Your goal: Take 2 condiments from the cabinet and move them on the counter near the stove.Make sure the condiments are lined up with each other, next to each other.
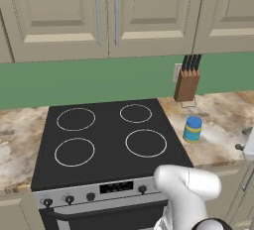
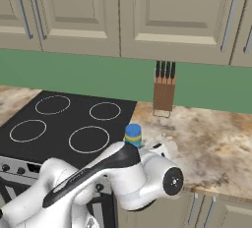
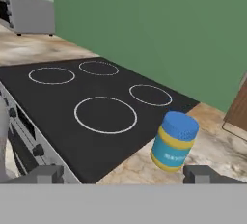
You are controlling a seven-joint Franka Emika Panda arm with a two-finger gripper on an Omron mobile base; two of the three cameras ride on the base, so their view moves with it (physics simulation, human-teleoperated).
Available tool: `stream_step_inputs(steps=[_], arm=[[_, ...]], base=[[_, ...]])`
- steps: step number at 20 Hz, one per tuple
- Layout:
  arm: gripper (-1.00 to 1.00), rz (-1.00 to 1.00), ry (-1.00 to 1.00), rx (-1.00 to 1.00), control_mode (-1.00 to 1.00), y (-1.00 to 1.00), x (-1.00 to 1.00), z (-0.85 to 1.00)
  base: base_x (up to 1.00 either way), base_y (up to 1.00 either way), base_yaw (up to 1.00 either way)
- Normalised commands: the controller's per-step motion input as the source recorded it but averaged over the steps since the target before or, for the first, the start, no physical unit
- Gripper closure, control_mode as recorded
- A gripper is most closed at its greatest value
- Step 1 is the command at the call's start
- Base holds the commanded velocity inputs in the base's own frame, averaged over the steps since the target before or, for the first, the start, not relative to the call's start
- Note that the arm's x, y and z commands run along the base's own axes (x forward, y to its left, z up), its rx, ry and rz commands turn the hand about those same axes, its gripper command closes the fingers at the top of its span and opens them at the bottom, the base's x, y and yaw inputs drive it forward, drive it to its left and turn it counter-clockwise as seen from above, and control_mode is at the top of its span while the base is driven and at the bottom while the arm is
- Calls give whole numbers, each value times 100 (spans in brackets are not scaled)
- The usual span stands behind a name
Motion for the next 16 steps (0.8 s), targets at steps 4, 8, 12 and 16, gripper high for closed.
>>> stream_step_inputs(steps=[4,8,12,16], arm=[[-100,-9,11,-8,-100,18,-26,99],[-100,-11,13,-6,-100,52,-25,63],[-100,-21,10,-1,-100,55,-25,53],[-100,-33,9,0,-100,52,-34,45]], base=[[0,0,0],[0,0,0],[0,0,0],[0,0,0]])
